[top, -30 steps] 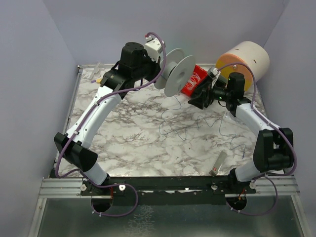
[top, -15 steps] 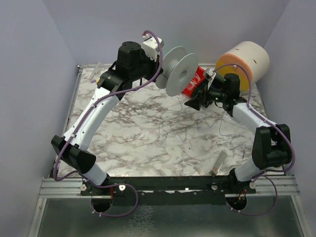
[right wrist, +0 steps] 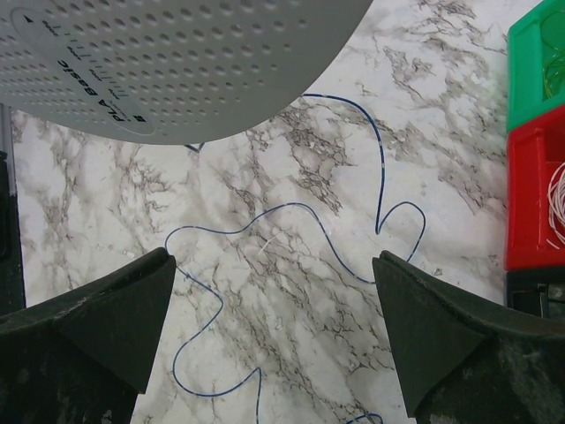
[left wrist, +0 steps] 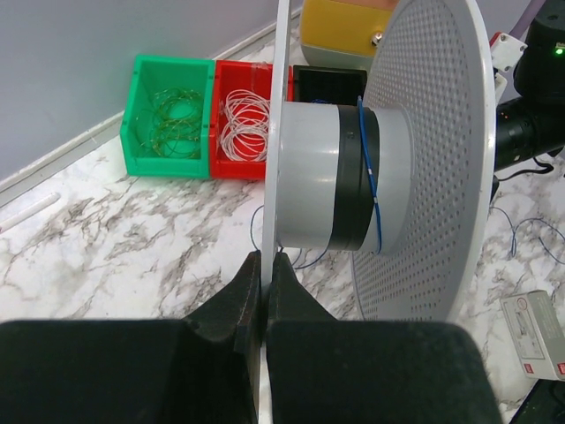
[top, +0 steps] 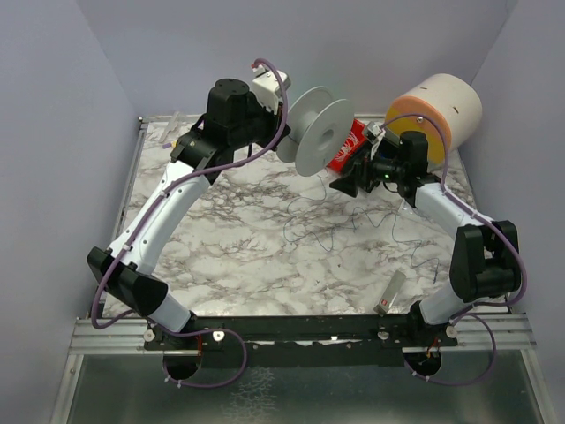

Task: Wrap the cables
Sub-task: Wrap the cable around the cable reel.

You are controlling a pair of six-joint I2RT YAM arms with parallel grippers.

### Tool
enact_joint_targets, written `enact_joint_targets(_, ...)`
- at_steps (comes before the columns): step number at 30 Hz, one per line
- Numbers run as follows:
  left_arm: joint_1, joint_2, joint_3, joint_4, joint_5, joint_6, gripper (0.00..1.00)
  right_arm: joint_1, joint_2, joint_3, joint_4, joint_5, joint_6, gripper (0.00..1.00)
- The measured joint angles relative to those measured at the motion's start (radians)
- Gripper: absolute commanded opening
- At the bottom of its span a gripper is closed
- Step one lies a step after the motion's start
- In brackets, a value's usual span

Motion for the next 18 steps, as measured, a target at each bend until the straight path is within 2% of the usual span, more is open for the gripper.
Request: enact_joint_targets(18,0.000,-0.019,-0.029,0.004,0.013,0.001,0.00,0.000,-0.001,0.003,-0.013,0.004,-0.023,0.99)
